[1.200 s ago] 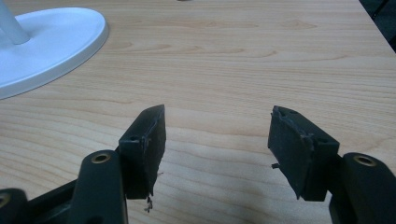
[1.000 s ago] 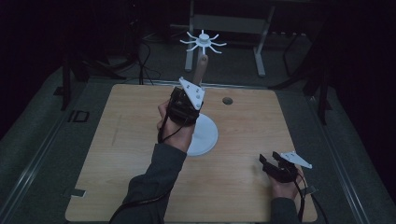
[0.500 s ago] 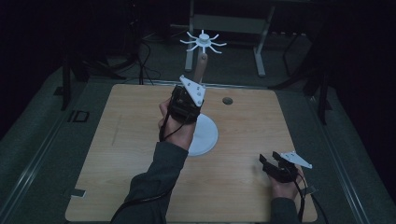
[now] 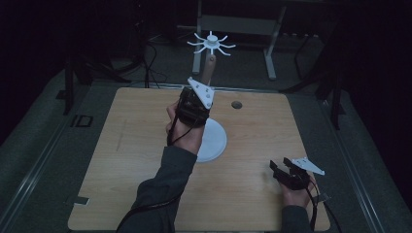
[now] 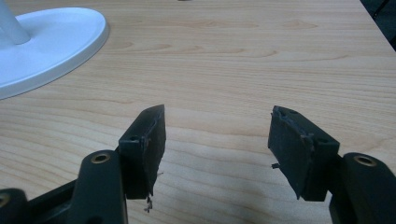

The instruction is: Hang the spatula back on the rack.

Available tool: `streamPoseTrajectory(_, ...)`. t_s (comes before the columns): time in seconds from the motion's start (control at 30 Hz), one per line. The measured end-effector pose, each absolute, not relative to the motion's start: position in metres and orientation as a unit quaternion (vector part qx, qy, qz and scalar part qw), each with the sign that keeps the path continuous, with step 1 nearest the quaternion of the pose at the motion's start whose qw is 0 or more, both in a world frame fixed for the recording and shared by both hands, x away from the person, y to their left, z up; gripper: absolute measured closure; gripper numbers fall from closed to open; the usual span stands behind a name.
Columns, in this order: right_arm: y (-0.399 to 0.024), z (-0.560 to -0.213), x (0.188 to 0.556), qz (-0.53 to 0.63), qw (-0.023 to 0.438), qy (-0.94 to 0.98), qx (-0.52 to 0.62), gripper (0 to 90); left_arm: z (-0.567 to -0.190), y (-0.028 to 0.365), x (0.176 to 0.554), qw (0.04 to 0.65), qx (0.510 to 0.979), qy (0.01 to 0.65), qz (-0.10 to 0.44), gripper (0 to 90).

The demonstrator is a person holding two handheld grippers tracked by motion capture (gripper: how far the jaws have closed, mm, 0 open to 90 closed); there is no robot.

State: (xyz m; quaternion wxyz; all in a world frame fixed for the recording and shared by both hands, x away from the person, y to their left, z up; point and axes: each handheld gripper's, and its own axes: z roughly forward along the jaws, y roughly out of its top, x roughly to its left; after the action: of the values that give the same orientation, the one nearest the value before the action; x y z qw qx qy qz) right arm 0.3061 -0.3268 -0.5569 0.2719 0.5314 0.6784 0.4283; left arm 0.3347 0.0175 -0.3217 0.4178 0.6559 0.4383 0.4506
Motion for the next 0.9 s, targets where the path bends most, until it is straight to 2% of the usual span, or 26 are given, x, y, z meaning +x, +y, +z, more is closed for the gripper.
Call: streamPoseTrajectory(0.9,-0.327,-0.557,0.306,0.428,0.273,0.678,0.532,36.0,-0.322,0.012,0.347,0.406,0.651,0.45,0.457,74.7)
